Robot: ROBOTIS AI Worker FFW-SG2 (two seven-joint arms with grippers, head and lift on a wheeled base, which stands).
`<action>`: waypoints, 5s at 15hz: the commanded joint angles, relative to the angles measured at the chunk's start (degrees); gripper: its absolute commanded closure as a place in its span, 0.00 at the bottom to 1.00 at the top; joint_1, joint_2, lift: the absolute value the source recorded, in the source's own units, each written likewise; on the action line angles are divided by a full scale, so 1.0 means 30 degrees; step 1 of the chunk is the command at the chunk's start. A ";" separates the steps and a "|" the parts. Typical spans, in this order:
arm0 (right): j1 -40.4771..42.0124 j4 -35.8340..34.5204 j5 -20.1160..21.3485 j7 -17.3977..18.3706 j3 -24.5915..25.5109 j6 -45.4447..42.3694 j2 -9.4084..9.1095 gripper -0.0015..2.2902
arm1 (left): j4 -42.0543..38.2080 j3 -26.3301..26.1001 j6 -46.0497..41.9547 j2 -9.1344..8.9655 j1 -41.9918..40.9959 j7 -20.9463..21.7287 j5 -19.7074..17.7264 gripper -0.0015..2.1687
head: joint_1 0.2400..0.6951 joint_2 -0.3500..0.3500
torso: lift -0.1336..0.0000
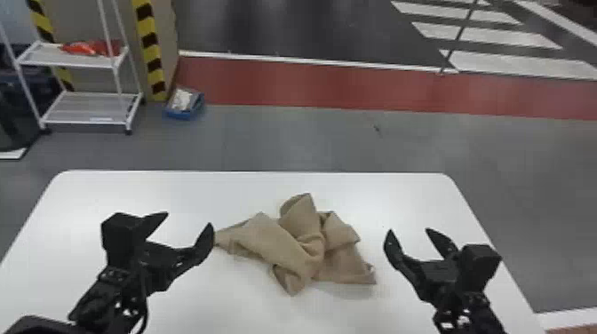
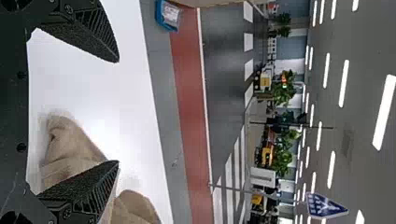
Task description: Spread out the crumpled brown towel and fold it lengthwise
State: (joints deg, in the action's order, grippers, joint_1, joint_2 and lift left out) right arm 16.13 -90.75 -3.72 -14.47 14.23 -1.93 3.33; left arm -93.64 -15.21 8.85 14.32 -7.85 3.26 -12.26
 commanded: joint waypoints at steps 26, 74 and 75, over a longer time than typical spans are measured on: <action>0.2387 0.0456 -0.0519 -0.1504 0.0443 -0.5171 -0.0407 0.08 | 1.1583 -0.3367 -0.0443 -0.2488 0.6748 0.0875 0.2182 0.39 | 1.00 0.10 | 1.00; -0.0513 0.1071 0.5868 -0.4668 -0.0377 0.2798 -0.0144 0.84 | -0.7928 0.5334 0.8522 -0.0467 -0.2832 0.2633 0.1743 0.85 | 1.00 0.39 | 1.00; -0.0454 0.0603 0.5165 -0.5342 -0.0025 0.3384 -0.0173 0.84 | -0.8221 0.5481 0.8697 -0.0408 -0.2891 0.2750 0.1801 0.85 | 1.00 0.40 | 1.00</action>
State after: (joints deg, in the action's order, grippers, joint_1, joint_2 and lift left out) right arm 14.15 -86.59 15.12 -29.26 12.64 6.95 2.91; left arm -117.30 0.53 34.32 12.93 -16.27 11.30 -6.94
